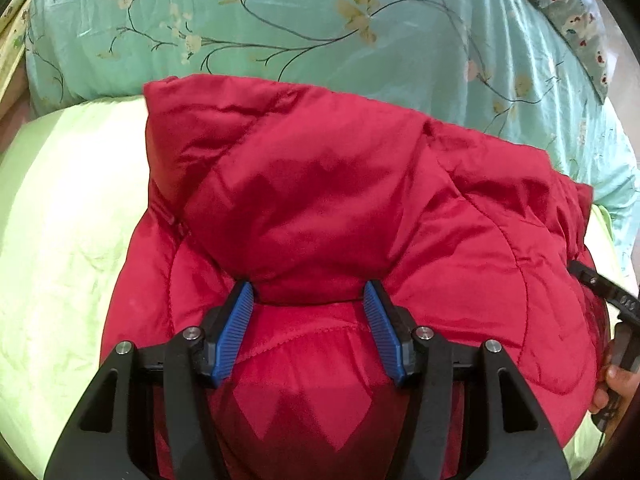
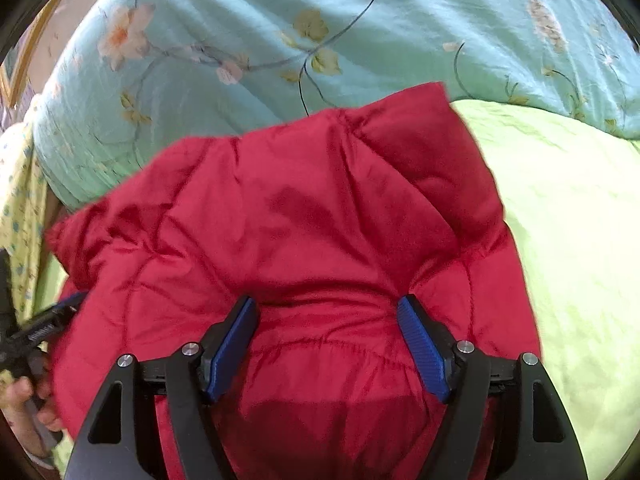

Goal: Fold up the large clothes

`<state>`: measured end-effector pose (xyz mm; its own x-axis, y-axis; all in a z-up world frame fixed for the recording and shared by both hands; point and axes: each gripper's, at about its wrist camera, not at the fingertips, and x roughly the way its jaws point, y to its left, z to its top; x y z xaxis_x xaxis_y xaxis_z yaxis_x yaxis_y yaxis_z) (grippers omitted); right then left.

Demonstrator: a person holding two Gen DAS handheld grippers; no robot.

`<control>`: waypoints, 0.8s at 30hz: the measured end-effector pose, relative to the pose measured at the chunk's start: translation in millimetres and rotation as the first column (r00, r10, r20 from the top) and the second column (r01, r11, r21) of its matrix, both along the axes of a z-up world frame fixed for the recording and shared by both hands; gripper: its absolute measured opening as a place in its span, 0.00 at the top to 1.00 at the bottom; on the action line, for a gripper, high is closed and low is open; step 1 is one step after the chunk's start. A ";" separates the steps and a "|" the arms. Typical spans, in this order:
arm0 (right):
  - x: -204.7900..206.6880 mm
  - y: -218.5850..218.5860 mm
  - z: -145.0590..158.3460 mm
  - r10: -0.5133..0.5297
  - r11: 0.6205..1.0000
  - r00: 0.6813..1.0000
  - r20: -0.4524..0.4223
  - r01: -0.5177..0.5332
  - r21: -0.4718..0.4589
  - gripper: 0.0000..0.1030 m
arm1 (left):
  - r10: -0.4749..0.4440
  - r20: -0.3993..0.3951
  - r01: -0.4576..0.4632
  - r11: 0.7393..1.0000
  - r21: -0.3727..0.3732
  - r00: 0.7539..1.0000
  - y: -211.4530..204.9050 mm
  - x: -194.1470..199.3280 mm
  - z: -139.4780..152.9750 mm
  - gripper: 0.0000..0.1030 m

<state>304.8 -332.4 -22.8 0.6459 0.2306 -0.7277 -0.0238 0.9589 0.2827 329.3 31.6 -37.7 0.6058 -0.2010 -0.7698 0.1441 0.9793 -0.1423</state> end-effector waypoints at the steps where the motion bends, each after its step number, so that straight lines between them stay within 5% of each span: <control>1: -7.1 -3.8 4.9 -0.002 1.000 1.000 0.007 0.002 0.024 0.27 | 0.002 0.005 -0.002 1.000 -0.004 1.000 1.0 -4.0 2.4 0.45; 12: -58.3 -29.5 22.5 0.023 0.999 1.000 0.007 -0.023 0.039 0.27 | -0.016 0.057 0.020 0.997 -0.079 0.998 19.8 -59.5 37.8 0.35; 24: -85.7 -69.1 10.8 -0.013 0.998 1.000 -0.018 0.015 0.065 0.24 | 0.054 0.012 -0.052 0.992 -0.119 0.998 73.4 -84.9 29.9 0.29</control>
